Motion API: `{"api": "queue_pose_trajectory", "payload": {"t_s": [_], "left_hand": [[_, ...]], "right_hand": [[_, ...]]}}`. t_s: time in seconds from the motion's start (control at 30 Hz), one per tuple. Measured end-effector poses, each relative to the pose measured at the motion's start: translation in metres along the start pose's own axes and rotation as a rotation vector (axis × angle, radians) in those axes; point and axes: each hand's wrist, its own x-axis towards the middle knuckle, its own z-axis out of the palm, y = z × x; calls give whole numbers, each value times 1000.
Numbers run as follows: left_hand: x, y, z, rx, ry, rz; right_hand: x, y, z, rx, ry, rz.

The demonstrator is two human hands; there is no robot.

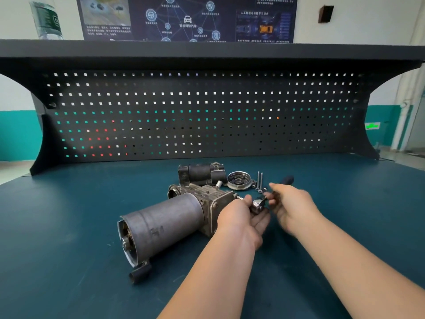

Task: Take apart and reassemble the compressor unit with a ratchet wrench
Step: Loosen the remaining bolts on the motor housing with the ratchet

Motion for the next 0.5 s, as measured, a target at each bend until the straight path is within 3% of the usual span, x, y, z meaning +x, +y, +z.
{"api": "queue_pose_trajectory", "payload": {"t_s": [0.07, 0.17, 0.27, 0.37, 0.5], "left_hand": [[0, 0, 1, -20, 6, -15], [1, 2, 1, -81, -9, -19], [1, 3, 0, -85, -10, -40], [1, 1, -1, -86, -12, -17], [3, 0, -1, -48, -6, 10]], "right_hand": [[-3, 0, 3, -140, -45, -229], [-18, -3, 6, -502, -240, -779], [-28, 1, 8, -660, -379, -960], [-18, -1, 8, -530, -197, -754], [3, 0, -1, -99, -42, -84]]}}
